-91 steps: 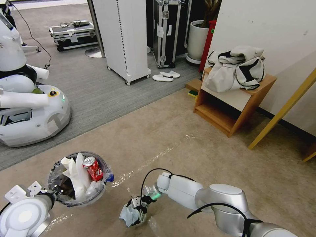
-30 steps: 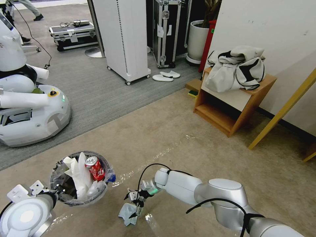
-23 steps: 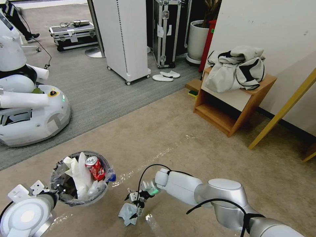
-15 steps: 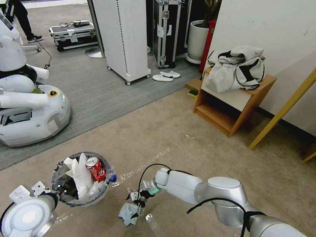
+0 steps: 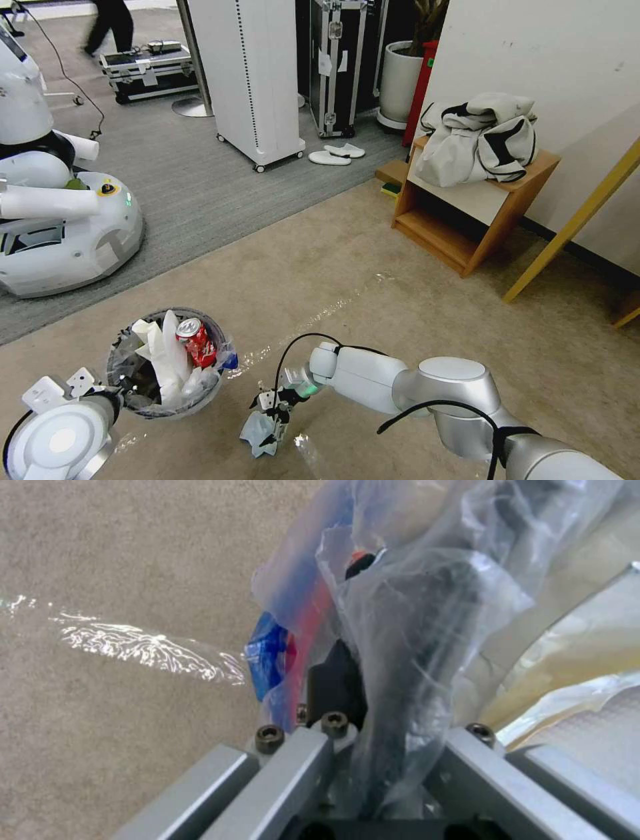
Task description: Pick up the trash bin and place the garbage on the floor into it.
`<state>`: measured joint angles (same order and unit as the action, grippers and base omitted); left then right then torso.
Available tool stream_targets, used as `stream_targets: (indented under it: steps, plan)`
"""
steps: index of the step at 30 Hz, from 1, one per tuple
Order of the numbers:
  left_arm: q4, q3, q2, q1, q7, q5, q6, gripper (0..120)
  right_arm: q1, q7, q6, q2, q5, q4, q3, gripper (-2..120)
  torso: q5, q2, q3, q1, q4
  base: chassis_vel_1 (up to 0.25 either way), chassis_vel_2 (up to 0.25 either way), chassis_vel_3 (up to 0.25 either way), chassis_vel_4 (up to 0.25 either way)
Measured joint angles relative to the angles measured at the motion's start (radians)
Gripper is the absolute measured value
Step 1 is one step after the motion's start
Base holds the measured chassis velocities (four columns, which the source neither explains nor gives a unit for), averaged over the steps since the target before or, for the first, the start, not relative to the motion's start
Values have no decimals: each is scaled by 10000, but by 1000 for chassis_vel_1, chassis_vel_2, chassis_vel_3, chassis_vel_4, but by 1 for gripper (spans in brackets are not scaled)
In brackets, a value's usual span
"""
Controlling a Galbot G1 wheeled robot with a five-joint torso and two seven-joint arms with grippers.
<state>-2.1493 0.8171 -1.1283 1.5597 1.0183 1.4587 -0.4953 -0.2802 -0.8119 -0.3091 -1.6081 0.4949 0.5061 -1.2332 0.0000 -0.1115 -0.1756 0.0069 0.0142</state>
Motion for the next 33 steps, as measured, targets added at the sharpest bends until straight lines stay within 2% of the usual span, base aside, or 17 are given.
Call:
stream_targets:
  steps: [16, 33]
  plan:
    - [197, -170, -187, -136, -127, -267, -3, 0, -131, -8, 40, 0, -74, -231, 112, 100, 0, 0, 0, 0, 0, 0, 0, 0, 0]
    - [480, -569, -470, -415, -222, -668, -17, 0, -311, -128, -73, 0, -412, -437, 602, 100, 0, 0, 0, 0, 0, 0, 0, 0, 0]
